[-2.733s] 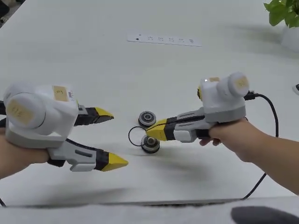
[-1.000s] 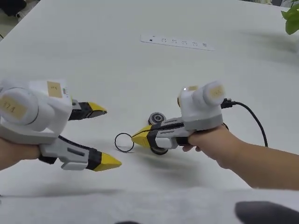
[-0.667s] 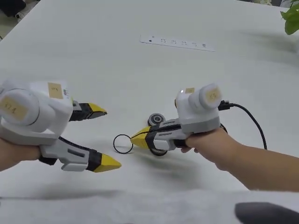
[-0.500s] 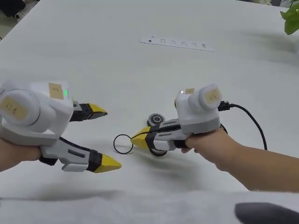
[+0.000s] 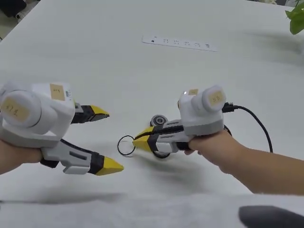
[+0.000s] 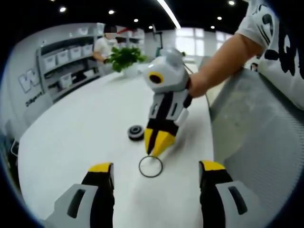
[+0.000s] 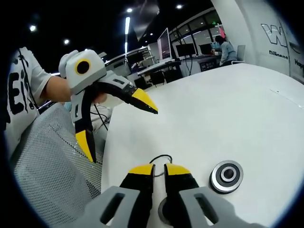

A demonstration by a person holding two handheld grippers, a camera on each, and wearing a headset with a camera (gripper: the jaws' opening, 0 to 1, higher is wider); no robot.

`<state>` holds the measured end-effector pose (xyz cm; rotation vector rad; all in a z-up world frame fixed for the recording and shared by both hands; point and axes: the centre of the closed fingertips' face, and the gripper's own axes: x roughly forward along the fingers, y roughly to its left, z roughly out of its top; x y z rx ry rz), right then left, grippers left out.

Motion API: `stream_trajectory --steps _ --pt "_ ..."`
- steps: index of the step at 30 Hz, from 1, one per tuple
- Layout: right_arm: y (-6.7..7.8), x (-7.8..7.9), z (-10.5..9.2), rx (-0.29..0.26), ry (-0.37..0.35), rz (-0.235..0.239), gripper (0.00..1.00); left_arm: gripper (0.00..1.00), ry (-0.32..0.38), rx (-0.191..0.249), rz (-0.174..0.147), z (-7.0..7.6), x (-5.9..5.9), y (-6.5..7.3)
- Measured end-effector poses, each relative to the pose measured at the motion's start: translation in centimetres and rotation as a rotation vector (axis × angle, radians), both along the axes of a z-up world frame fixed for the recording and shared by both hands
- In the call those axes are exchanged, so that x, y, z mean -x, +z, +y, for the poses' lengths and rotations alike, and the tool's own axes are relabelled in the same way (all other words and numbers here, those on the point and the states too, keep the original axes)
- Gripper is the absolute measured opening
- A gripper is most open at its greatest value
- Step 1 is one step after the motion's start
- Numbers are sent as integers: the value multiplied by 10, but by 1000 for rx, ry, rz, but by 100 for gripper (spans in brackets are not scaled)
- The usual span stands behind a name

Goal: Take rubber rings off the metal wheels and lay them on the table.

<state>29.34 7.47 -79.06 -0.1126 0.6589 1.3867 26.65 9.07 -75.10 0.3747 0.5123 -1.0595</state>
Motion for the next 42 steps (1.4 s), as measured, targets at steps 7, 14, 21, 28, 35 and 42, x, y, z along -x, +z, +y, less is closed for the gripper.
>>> stream_trajectory --steps 7,14,21,28,35,42 --pt "2 0 -1 -7 1 0 7 74 1 0 2 0 0 0" --pt "9 -2 0 -25 -3 -4 9 74 1 3 -1 -1 -3 2" --pt "15 -4 -2 -39 -10 -10 11 74 0 6 -3 -2 -5 4" --pt "22 -6 -6 -56 -21 -17 13 73 -3 7 -6 -4 -6 6" --pt "29 -6 -10 -71 -29 -24 15 73 -6 11 -7 -7 -8 8" --pt "35 -5 -16 -80 -38 -31 17 73 -9 13 -1 -10 -11 9"
